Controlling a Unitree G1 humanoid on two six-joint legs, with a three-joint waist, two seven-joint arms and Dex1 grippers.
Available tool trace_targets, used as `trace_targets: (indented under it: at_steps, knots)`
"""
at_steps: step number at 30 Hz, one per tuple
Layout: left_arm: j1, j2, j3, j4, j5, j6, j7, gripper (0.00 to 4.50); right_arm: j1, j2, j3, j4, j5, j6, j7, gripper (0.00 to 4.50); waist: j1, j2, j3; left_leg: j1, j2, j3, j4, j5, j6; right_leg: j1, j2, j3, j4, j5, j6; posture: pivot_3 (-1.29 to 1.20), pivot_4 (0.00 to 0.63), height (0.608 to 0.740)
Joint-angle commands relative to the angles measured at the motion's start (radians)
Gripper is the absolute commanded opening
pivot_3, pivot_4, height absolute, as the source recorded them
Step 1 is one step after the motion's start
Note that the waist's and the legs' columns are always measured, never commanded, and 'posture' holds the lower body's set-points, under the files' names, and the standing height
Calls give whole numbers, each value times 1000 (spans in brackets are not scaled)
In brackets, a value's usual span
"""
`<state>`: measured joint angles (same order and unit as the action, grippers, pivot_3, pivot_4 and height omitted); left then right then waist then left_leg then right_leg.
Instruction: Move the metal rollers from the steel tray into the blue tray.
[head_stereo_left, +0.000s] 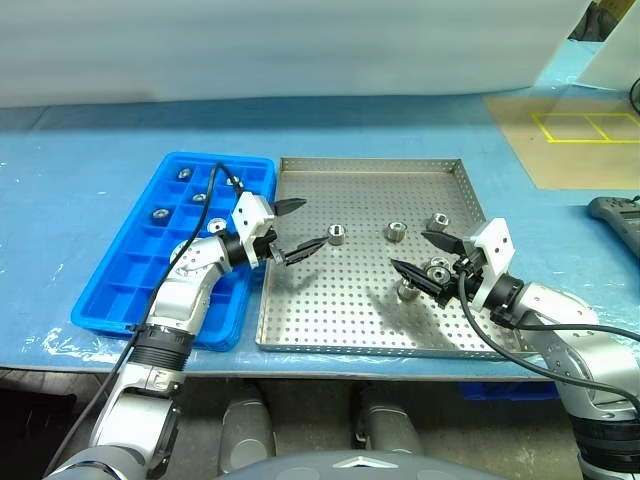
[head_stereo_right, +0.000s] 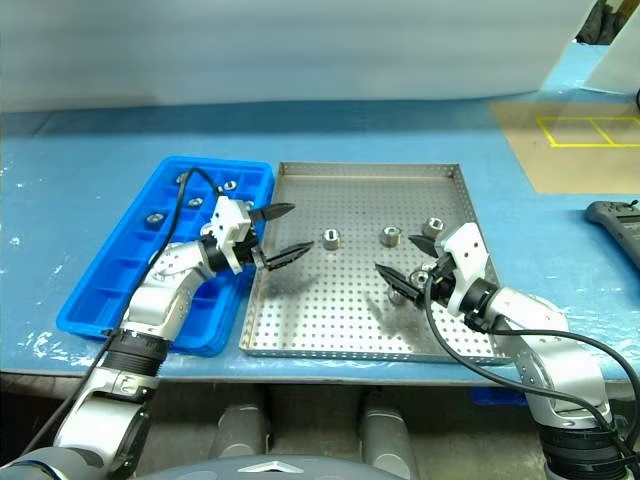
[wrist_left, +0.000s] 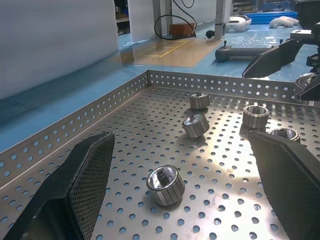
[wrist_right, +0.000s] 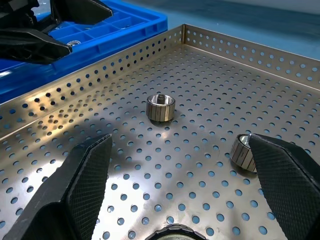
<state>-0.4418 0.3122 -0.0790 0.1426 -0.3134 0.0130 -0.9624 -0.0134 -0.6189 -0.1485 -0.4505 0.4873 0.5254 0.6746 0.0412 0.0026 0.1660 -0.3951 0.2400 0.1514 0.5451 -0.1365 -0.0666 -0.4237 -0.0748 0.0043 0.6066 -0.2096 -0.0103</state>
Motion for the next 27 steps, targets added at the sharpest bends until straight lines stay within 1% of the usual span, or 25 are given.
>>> trace_targets:
  at_steps: [1, 7, 11, 15, 21, 24, 27]
  knots:
    - [4, 7, 4, -51, -38, 23, -23, 4500, -6, -24, -54, -38, 27, 3, 6, 4412, 0, 0, 0, 0, 0, 0, 0, 0, 0, 0, 0, 0, 0, 0, 0, -231, 150, 740]
    - [-12, 15, 0, -26, -29, 26, -44, 4500, 10, -49, -64, -48, 29, 30, 6, 4412, 0, 0, 0, 0, 0, 0, 0, 0, 0, 0, 0, 0, 0, 0, 0, -249, 150, 740]
    - [-66, 25, -19, 56, 38, -1, -27, 4500, 24, -57, -69, -62, 25, 42, -4, 4412, -1, 0, 0, 0, 0, 0, 0, 0, 0, 0, 0, 0, 0, 0, 0, -277, 150, 740]
    - [-136, 12, -21, 134, 62, -3, -18, 4500, 52, -63, -83, -82, 17, 50, -17, 4412, -2, 0, 0, 0, 0, 0, 1, 0, 0, 0, 0, 1, 0, 0, 0, -302, 150, 740]
    - [-279, -8, -75, 314, 124, 6, -62, 4500, 88, -59, -118, -143, 49, 93, -48, 4412, -4, 0, 0, 0, -1, 0, 1, 0, 1, 0, 0, 1, 0, 0, 0, -346, 150, 740]
    - [-361, -29, -92, 428, 145, 22, -87, 4500, 99, -58, -133, -170, 67, 120, -63, 4412, -5, 0, 0, 0, -1, 0, 1, 0, 1, 0, 0, 1, 0, 0, 0, -362, 150, 740]
    - [-446, -48, -112, 555, 185, -2, -108, 4500, 105, -51, -150, -193, 99, 155, -83, 4412, -5, 0, 0, 0, -1, 0, 1, 0, 1, 0, 0, 2, 0, 0, 0, -372, 150, 740]
